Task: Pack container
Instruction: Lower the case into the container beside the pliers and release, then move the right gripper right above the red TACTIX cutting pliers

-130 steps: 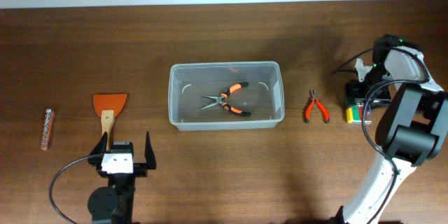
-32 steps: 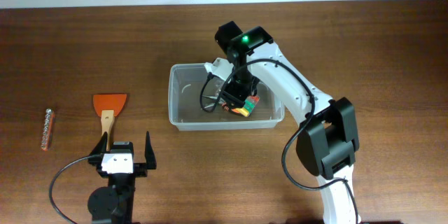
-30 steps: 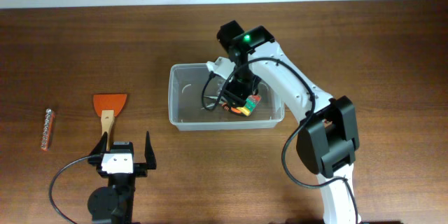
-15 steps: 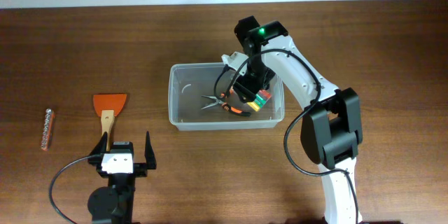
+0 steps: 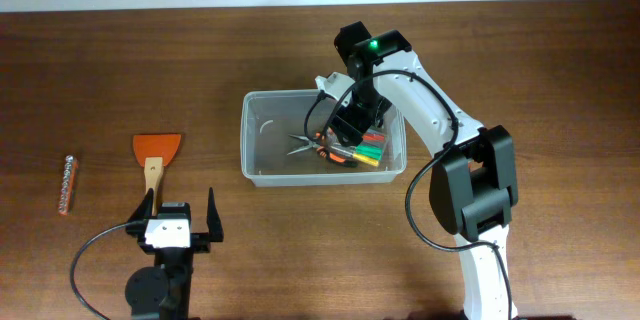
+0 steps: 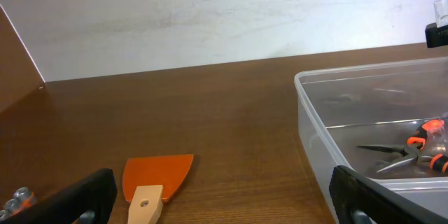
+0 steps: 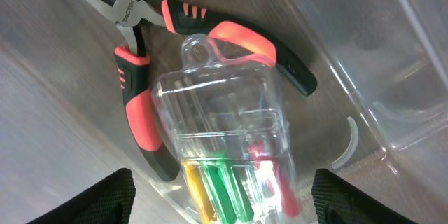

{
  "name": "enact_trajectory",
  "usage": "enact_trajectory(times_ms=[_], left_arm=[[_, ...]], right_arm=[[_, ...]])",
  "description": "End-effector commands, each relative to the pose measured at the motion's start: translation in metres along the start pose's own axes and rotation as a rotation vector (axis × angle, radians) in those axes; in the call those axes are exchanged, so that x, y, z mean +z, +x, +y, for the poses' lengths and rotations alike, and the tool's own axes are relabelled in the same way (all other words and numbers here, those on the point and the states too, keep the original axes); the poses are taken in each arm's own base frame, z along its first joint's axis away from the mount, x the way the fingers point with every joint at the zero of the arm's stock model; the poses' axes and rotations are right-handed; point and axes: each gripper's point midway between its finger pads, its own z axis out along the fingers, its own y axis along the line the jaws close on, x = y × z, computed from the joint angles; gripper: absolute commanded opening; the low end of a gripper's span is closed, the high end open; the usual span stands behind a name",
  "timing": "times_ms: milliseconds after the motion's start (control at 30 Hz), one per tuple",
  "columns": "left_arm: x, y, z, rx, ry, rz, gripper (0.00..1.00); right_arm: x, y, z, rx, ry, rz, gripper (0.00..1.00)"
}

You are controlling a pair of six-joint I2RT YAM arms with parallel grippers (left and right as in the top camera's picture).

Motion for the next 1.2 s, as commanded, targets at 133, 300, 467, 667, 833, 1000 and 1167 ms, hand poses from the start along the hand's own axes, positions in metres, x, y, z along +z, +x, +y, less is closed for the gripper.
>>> enact_trajectory(times_ms=[133, 300, 467, 667, 833, 1000, 1167], left_arm=[[0.0, 0.001, -0.001, -0.009, 0.0, -0.002, 0.99], [0.0, 0.001, -0.001, -0.009, 0.001, -0.002, 0.99], [0.0, 0.001, -0.001, -0.009, 0.001, -0.002, 0.99], [0.0, 0.001, -0.001, -0.009, 0.001, -0.002, 0.99], [0.0, 0.001, -0.001, -0.009, 0.001, -0.002, 0.99], [0.0, 0.001, -0.001, -0.009, 0.001, -0.002, 0.99], [0.0, 0.001, -0.001, -0.009, 0.001, -0.002, 0.99]], right_arm=[[-0.012, -0.007, 0.007, 0.024, -0.031, -0.021, 0.86], [-0.074, -0.022, 0.004, 0.02, 0.012, -0.101, 0.99], [-0.149, -0.01, -0.025, 0.136, 0.174, -0.168, 0.98], [-0.212, 0.031, -0.063, 0.345, 0.296, -0.259, 0.99], [-0.248, 0.074, -0.081, 0.51, 0.342, -0.308, 0.99], [-0.24, 0.135, -0.07, 0.6, 0.309, -0.201, 0.99], [-0.201, 0.181, -0.072, 0.693, 0.263, -0.108, 0.98]])
